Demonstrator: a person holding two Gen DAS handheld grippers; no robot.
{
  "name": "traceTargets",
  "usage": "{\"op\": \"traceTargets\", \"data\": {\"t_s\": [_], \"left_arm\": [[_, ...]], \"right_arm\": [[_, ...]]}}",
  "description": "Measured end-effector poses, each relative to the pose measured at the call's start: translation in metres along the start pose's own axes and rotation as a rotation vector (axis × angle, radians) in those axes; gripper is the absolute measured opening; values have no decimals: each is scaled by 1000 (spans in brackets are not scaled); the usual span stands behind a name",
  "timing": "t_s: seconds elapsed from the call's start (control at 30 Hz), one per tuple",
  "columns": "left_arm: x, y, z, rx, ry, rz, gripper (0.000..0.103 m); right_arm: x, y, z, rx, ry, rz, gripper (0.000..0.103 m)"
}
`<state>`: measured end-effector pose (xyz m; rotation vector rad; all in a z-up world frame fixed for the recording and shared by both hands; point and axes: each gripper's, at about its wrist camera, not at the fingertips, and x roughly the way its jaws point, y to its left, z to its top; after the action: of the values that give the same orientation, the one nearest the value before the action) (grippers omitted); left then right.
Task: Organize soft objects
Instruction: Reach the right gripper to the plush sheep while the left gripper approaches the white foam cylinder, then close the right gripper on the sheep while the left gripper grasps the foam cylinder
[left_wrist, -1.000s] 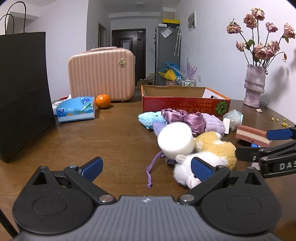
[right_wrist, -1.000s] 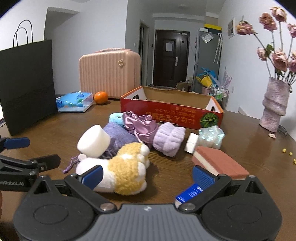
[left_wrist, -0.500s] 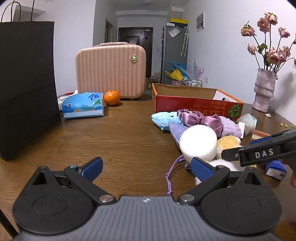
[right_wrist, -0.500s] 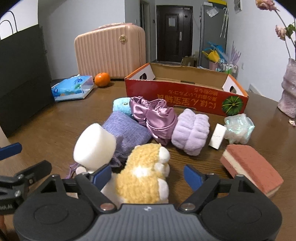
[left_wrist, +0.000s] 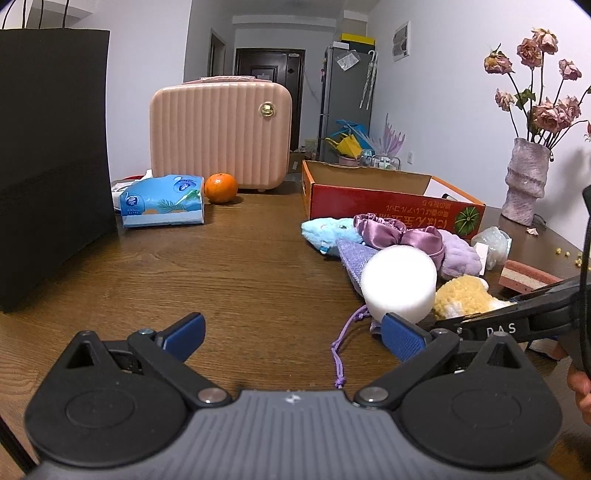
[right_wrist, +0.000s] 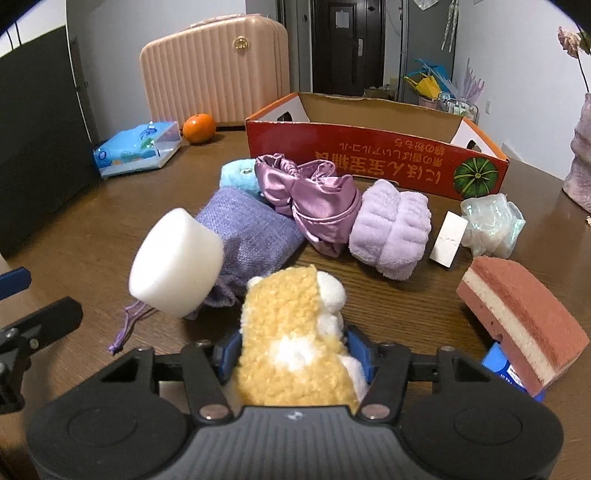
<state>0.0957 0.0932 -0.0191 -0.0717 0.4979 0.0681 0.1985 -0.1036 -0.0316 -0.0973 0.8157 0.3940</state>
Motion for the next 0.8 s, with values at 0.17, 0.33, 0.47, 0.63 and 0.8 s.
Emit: {"op": "traceTargets", "data": {"t_s": [0.17, 0.33, 0.47, 0.63, 0.8], "left_arm": [[0, -1, 1, 2, 1, 10, 103], [-4, -5, 5, 12, -8, 10, 103], [-7, -13, 10, 27, -19, -13, 103], [-4, -29, 19, 69, -15, -40, 103], [6, -46, 28, 104, 4, -59, 103]], "right_arm": [[-8, -7, -3, 29, -32, 31, 50], [-22, -20, -8, 68, -83, 49, 50], [-36, -33, -9, 93, -134, 52, 50], [-49, -51, -8, 110, -186, 38, 50], [-52, -66, -5, 125, -214, 27, 50]]}}
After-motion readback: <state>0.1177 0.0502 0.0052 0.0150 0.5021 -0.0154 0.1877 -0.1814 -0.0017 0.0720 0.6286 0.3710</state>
